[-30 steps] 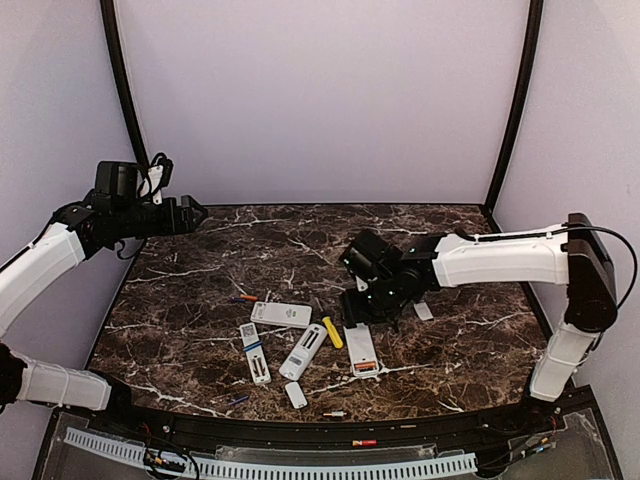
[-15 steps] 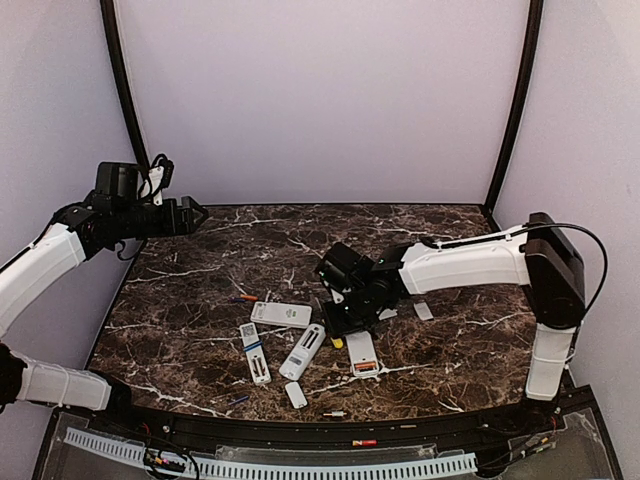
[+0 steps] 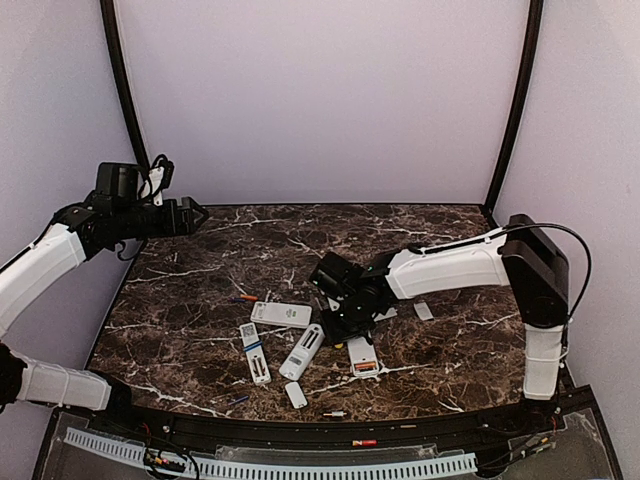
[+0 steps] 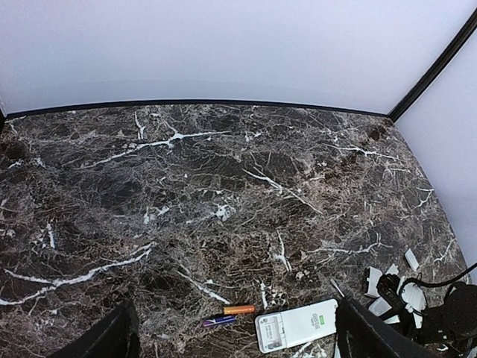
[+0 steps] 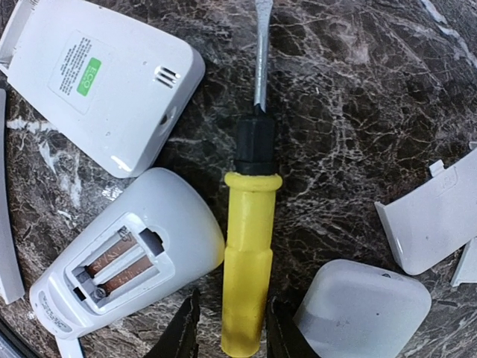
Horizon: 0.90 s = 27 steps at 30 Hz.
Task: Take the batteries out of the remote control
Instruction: Pick up the screwdriver from the center of the board.
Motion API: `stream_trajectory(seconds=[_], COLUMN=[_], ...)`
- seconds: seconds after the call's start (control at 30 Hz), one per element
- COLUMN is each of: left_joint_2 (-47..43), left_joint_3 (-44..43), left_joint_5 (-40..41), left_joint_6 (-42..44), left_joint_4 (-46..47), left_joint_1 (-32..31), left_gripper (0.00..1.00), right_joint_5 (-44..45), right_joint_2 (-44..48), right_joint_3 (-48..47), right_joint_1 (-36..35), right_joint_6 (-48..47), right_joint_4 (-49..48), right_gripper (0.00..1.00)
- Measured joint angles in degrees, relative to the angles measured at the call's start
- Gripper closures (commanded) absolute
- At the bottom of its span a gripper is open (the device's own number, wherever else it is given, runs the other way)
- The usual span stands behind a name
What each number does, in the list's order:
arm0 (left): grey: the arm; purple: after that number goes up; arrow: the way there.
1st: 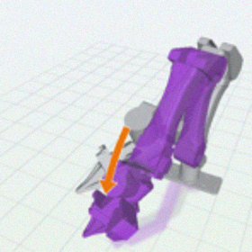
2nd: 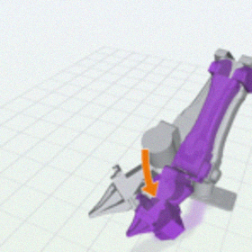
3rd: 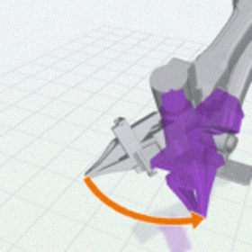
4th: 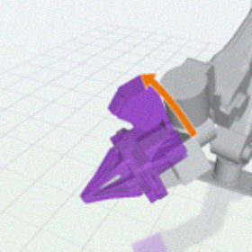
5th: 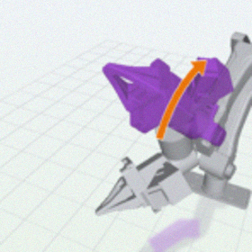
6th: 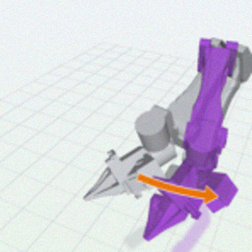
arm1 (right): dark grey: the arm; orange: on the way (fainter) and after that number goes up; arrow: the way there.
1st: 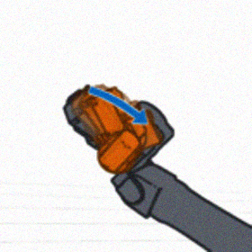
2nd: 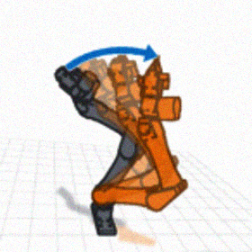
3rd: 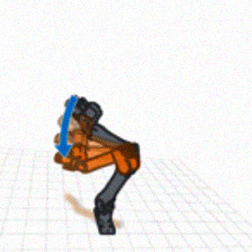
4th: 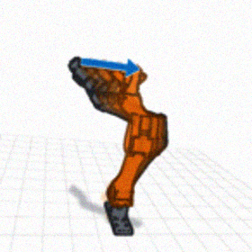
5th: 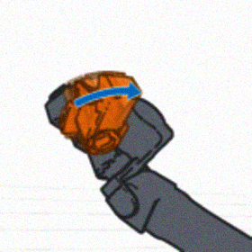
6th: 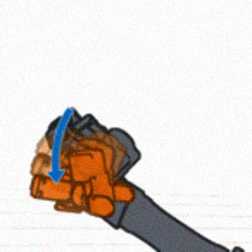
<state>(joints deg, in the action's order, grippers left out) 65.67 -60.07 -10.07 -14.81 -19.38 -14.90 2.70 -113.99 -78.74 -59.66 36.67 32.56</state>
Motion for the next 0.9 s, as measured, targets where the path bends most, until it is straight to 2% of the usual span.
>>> stream_trajectory(seconds=[0.3, 0.63, 0.9], left_joint_2=[0.00, 0.00, 0.00], left_joint_3=[0.13, 0.26, 0.26], left_joint_5=[-0.02, 0.00, 0.09], left_joint_6=[-0.09, -0.42, -0.59], left_joint_4=[0.07, 0.39, 0.37], left_joint_1=[0.00, 0.00, 0.00], left_gripper=[0.10, 0.10, 0.10], right_joint_5=[2.05, 3.65, 3.85], right_joint_2=[-1.42, -2.67, 0.94], right_joint_3=[-1.22, -2.14, -2.08], right_joint_1=[-0.31, -0.96, -0.96], right_joint_6=[-0.74, -1.44, -1.68], right_joint_4=[0.76, 0.87, 0.83], right_gripper=[0.75, 1.00, 1.00])
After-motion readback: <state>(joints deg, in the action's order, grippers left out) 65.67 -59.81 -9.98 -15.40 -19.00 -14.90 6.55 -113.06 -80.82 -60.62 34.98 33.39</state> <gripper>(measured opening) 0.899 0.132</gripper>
